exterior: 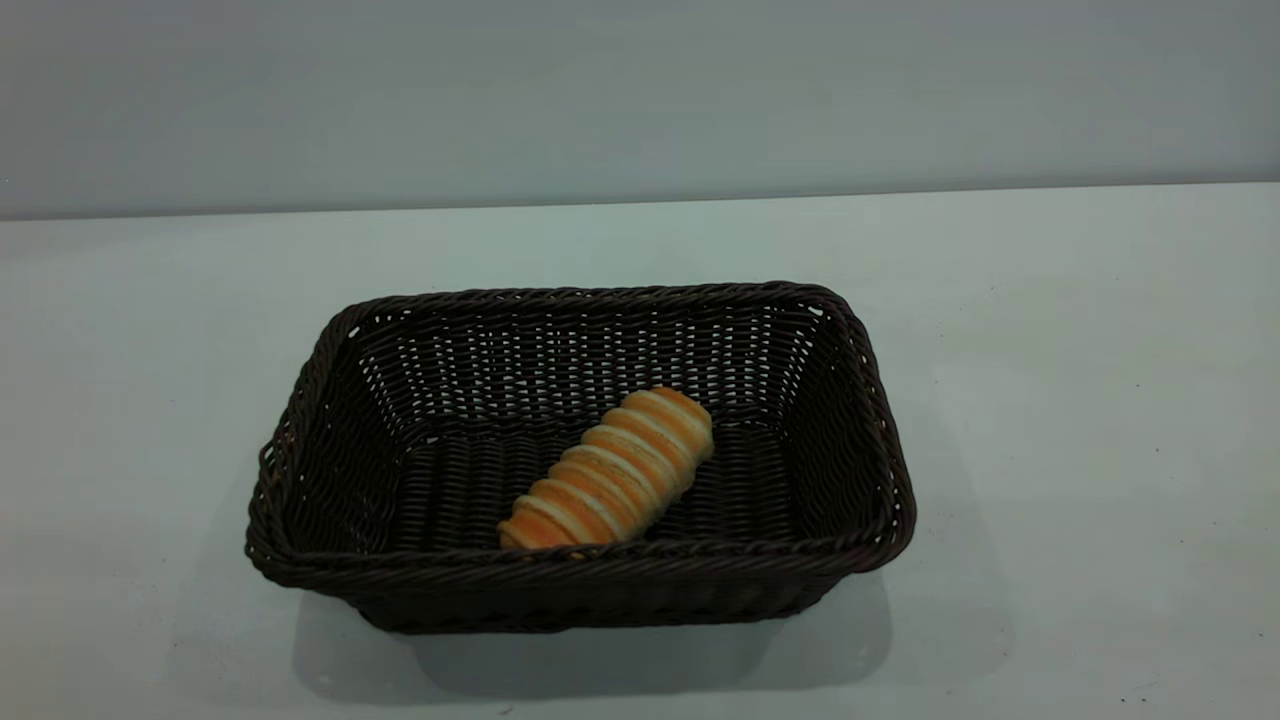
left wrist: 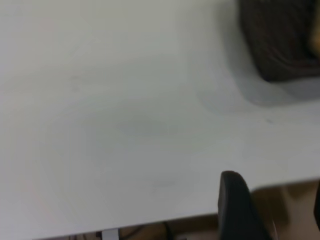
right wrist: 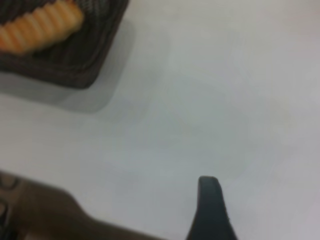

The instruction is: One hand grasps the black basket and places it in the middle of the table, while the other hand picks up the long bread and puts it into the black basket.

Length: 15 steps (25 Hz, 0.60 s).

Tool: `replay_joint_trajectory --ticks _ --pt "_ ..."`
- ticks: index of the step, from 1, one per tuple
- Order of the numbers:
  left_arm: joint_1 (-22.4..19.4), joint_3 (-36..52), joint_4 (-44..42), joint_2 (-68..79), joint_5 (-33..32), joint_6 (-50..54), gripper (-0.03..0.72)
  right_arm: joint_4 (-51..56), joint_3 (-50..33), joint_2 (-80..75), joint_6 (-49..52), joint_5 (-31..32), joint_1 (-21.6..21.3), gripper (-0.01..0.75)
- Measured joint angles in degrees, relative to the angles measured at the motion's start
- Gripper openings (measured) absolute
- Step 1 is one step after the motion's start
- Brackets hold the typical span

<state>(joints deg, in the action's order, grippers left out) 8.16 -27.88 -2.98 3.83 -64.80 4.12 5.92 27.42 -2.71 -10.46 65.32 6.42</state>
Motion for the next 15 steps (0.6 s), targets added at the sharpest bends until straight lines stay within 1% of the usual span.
replay_joint_trajectory --ticks 3,5,7,15 --pt "-5.1 0.0 0.0 -1.9 0.0 0.0 0.409 0.0 0.0 2.0 0.0 0.0 -1.9 0.566" --pt "-6.7 0.0 0.0 -2.4 0.0 0.0 0.409 0.0 0.0 2.9 0.0 0.0 -2.3 0.566" --pt "-7.4 0.0 0.0 -2.9 0.0 0.0 0.409 0.0 0.0 3.6 0.0 0.1 -2.3 0.566" --pt "-7.5 0.0 0.0 -5.1 0.0 -0.1 0.409 0.0 0.0 3.7 0.0 0.1 -2.5 0.566"
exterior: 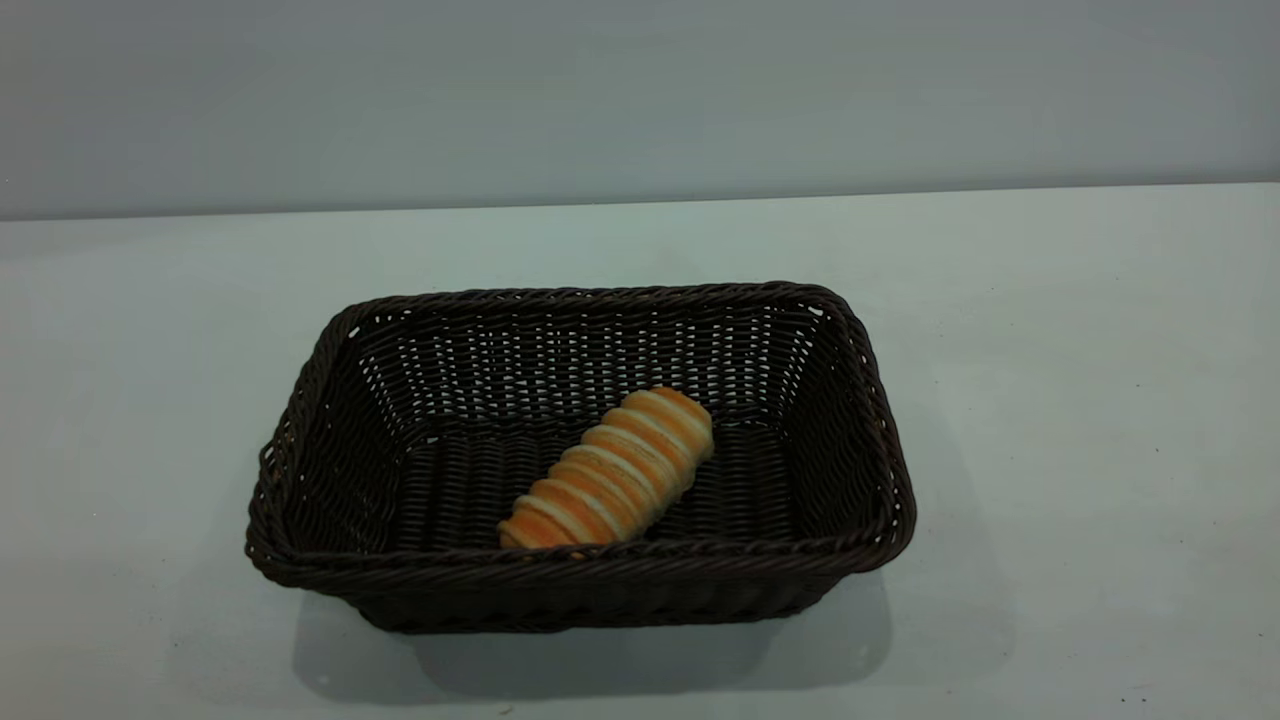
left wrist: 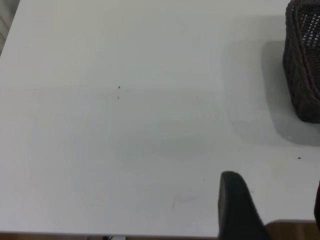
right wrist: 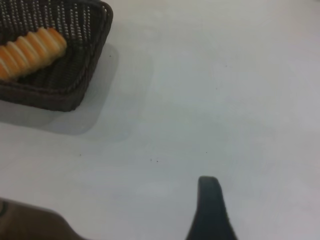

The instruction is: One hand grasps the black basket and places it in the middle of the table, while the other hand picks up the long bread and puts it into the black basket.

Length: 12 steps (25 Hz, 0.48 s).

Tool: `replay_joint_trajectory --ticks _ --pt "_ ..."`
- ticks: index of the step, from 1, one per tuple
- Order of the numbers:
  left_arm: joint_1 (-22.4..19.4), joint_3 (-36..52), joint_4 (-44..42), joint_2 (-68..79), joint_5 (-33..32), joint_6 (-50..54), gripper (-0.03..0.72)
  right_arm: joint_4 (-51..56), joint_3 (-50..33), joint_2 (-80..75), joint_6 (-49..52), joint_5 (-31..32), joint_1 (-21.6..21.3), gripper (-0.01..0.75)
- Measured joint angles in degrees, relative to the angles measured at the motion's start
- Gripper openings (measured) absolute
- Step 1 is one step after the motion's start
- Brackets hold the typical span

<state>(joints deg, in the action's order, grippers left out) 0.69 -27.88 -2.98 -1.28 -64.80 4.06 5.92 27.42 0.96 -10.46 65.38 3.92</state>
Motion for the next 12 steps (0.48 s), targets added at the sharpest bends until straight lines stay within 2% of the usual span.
replay_joint_trajectory --ticks 12 --pt "0.0 0.0 0.0 0.0 0.0 0.0 0.409 0.1 0.0 0.0 0.0 0.0 -0.7 0.566"
